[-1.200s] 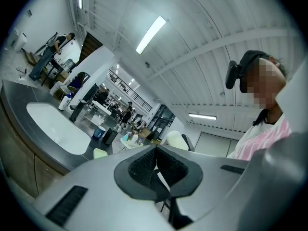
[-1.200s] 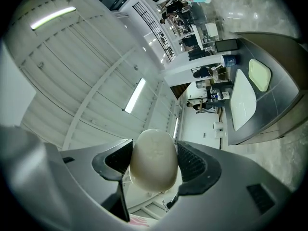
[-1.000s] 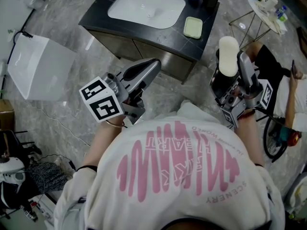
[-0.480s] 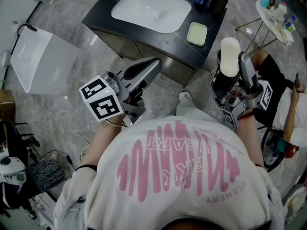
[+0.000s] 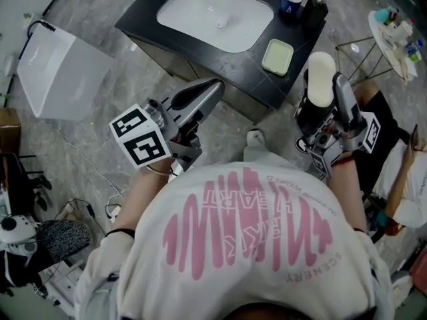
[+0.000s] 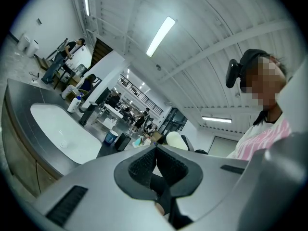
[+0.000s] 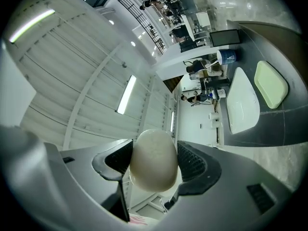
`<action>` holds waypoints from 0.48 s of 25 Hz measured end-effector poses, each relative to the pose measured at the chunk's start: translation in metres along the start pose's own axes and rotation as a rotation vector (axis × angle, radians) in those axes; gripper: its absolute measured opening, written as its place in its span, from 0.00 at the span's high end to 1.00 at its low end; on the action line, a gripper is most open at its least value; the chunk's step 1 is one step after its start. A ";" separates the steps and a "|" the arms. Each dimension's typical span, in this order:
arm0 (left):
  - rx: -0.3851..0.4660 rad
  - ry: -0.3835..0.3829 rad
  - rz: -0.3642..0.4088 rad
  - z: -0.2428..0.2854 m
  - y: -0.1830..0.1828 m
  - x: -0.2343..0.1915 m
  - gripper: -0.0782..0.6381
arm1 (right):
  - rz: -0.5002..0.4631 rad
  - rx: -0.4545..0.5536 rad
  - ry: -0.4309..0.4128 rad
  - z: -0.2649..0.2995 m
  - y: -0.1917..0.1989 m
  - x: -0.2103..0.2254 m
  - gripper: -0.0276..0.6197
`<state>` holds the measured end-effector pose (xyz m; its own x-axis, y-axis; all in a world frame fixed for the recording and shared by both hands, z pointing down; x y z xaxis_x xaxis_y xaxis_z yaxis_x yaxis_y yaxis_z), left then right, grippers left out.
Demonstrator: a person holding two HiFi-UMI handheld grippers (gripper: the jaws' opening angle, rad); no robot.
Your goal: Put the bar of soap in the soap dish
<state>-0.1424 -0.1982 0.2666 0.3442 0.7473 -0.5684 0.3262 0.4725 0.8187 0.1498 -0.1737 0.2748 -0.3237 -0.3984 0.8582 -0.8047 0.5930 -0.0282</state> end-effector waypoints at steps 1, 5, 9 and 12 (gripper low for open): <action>0.002 -0.009 -0.002 0.002 -0.001 -0.003 0.88 | 0.004 -0.003 0.001 0.003 -0.005 0.003 0.50; 0.007 -0.034 -0.007 0.012 -0.004 -0.013 0.88 | 0.025 -0.011 0.004 0.012 -0.022 0.013 0.50; 0.008 -0.055 -0.013 0.024 -0.005 -0.023 0.88 | 0.041 -0.023 0.006 0.021 -0.041 0.025 0.50; 0.001 -0.074 -0.025 0.031 -0.003 -0.031 0.88 | 0.055 -0.033 0.017 0.027 -0.052 0.035 0.50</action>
<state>-0.1267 -0.2371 0.2787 0.4000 0.6989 -0.5929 0.3366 0.4897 0.8043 0.1674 -0.2370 0.2924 -0.3583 -0.3527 0.8644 -0.7691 0.6364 -0.0592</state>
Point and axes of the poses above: the fingertips, and each gripper's own axes: z forward along the fingers, x to its right, y out of its underside, the point moved 7 cm from there along -z, backward along the fingers, and after that the axes turned 5 degrees about x, right-handed, at the moved point
